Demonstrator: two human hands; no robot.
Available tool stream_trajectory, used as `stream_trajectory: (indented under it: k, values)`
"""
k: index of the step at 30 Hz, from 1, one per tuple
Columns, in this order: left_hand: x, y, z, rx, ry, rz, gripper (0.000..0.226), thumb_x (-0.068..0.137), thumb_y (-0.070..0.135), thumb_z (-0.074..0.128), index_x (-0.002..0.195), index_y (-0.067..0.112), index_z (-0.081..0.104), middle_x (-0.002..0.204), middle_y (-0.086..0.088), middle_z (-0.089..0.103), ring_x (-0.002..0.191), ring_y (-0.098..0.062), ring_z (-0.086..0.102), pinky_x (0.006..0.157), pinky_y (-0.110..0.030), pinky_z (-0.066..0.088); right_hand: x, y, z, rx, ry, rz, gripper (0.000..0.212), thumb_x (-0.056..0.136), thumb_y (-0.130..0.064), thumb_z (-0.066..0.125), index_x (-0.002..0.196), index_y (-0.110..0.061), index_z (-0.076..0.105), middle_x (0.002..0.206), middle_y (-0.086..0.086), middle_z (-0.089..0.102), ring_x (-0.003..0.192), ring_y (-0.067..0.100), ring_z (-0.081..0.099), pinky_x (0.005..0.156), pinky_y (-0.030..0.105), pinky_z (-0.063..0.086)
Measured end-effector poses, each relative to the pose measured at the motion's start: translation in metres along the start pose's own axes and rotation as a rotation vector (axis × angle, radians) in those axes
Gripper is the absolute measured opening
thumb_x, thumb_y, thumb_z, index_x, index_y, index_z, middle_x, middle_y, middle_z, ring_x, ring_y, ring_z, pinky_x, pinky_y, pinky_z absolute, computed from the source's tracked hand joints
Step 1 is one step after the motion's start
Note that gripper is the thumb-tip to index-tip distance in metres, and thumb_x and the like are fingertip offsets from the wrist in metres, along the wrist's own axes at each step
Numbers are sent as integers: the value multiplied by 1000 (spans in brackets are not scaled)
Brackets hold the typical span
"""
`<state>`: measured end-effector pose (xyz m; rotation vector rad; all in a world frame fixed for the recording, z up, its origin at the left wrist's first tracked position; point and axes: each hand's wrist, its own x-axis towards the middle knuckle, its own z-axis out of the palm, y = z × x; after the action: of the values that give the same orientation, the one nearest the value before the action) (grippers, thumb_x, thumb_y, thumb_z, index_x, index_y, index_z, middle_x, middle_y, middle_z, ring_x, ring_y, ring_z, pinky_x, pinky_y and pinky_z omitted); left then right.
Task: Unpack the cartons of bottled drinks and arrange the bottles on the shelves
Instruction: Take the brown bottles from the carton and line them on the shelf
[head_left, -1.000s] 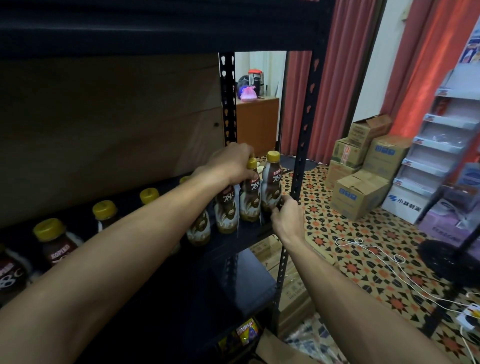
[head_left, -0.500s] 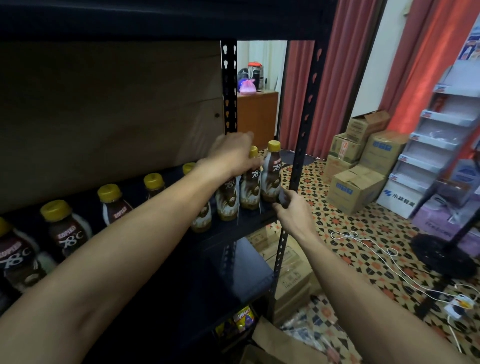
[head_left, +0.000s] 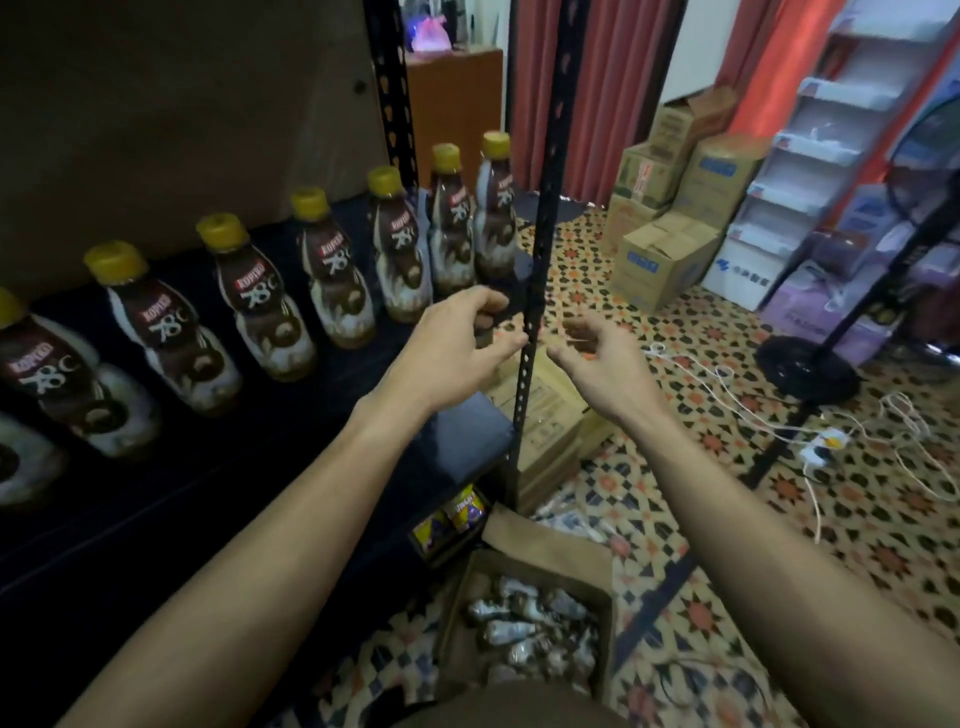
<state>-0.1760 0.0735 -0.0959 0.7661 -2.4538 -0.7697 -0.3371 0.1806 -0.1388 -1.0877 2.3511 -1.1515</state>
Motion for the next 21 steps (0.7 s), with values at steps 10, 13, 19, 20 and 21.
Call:
stream_trajectory:
  k: [10, 13, 19, 20, 21]
  values:
    - [-61, -59, 91, -70, -355, -182, 43, 90, 38, 69, 126, 15, 63, 120, 2, 68, 111, -12, 63, 94, -32, 51, -72, 70, 16, -18, -66, 199, 40, 96, -33, 66, 133, -18, 63, 124, -1, 66, 113, 16, 63, 101, 37, 51]
    - [-81, -82, 126, -96, -446, -231, 41, 90, 34, 70, 126, 14, 63, 117, 1, 68, 108, -11, 64, 91, -28, 50, -88, 106, 37, -8, -98, 247, 38, 97, -32, 66, 131, -15, 64, 122, 1, 67, 115, 18, 61, 101, 39, 49]
    - [-109, -147, 217, -83, -586, -285, 42, 90, 30, 70, 125, 9, 62, 120, -5, 68, 111, -18, 65, 93, -31, 52, -98, 199, 97, -31, -178, 265, 34, 98, -33, 62, 127, -17, 67, 129, 0, 67, 123, 16, 59, 107, 42, 46]
    - [-116, -158, 234, -88, -613, -300, 41, 90, 28, 71, 125, 8, 62, 121, -6, 68, 111, -19, 65, 94, -31, 51, -100, 217, 109, -46, -202, 270, 33, 98, -31, 62, 127, -15, 68, 129, 2, 67, 123, 17, 59, 107, 43, 46]
    - [-120, -168, 248, -93, -634, -309, 41, 90, 27, 71, 125, 8, 61, 120, -6, 68, 110, -18, 65, 93, -29, 51, -100, 234, 119, -55, -220, 278, 33, 99, -29, 61, 126, -13, 67, 129, 4, 66, 122, 18, 60, 107, 43, 46]
